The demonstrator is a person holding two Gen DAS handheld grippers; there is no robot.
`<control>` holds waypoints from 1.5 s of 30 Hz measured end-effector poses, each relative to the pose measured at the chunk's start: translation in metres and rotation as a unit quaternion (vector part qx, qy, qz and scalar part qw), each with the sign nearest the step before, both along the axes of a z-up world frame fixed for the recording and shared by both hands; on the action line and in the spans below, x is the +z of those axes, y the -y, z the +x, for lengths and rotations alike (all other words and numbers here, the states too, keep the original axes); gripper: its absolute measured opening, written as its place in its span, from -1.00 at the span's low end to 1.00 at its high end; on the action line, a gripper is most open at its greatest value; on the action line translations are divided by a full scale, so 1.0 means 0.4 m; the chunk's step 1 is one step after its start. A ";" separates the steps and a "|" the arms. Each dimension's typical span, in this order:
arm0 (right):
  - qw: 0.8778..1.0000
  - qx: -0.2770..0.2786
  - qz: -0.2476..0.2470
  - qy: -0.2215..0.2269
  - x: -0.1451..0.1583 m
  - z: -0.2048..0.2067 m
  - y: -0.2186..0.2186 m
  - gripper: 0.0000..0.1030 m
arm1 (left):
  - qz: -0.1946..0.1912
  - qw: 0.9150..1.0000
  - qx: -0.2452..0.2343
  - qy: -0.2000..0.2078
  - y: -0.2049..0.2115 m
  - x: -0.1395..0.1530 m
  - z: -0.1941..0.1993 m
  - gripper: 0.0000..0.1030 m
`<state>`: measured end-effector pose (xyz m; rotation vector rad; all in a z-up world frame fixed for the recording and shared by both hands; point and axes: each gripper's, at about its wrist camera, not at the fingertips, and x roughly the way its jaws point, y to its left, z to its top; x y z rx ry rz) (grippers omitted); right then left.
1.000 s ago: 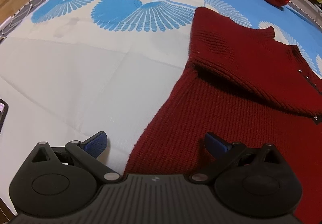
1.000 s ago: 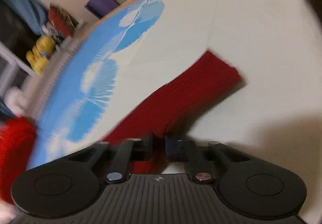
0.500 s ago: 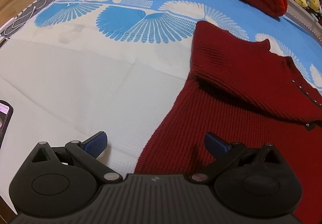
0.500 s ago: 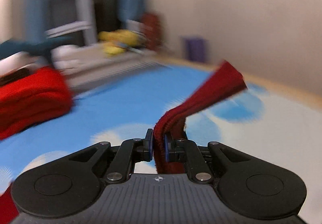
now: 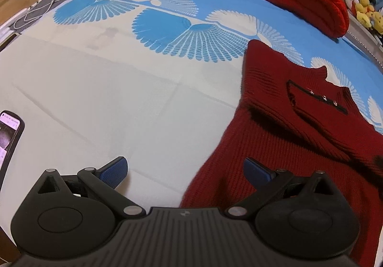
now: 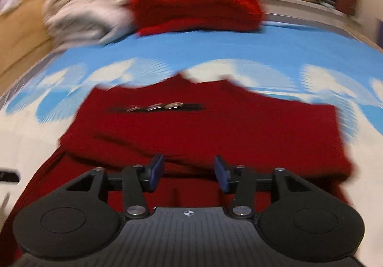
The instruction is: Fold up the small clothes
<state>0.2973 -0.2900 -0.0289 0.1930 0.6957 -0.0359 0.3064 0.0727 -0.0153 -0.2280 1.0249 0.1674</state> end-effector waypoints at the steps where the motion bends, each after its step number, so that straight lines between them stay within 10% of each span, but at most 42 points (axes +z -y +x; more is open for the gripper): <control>1: 0.999 -0.035 -0.001 0.010 0.011 -0.011 0.044 -0.05 | -0.005 1.000 0.002 -0.001 -0.004 0.001 -0.002 0.99; 9: 0.967 -0.251 0.012 0.029 -0.018 -0.091 0.311 -0.23 | 0.000 1.000 0.000 -0.006 0.005 -0.008 -0.010 0.99; 17: 0.985 -0.171 -0.018 -0.018 -0.113 0.013 0.257 -0.36 | 0.012 1.000 -0.002 -0.014 0.015 -0.026 0.002 0.99; 22: 0.972 -0.112 -0.199 -0.054 -0.187 0.041 0.150 -0.35 | 0.019 1.000 -0.009 -0.019 0.020 -0.034 0.011 0.99; 28: 0.987 -0.126 -0.099 -0.030 -0.100 -0.005 0.185 -0.34 | 0.024 1.000 -0.010 -0.016 0.023 -0.034 0.009 0.99; 33: 0.985 -0.097 -0.138 -0.025 -0.149 -0.025 0.165 -0.25 | 0.045 0.999 -0.021 -0.015 0.047 -0.041 0.008 0.99; 45: 0.992 -0.058 -0.003 0.116 0.063 -0.433 0.127 0.62 | 0.114 0.986 -0.113 0.052 0.116 -0.010 -0.078 0.99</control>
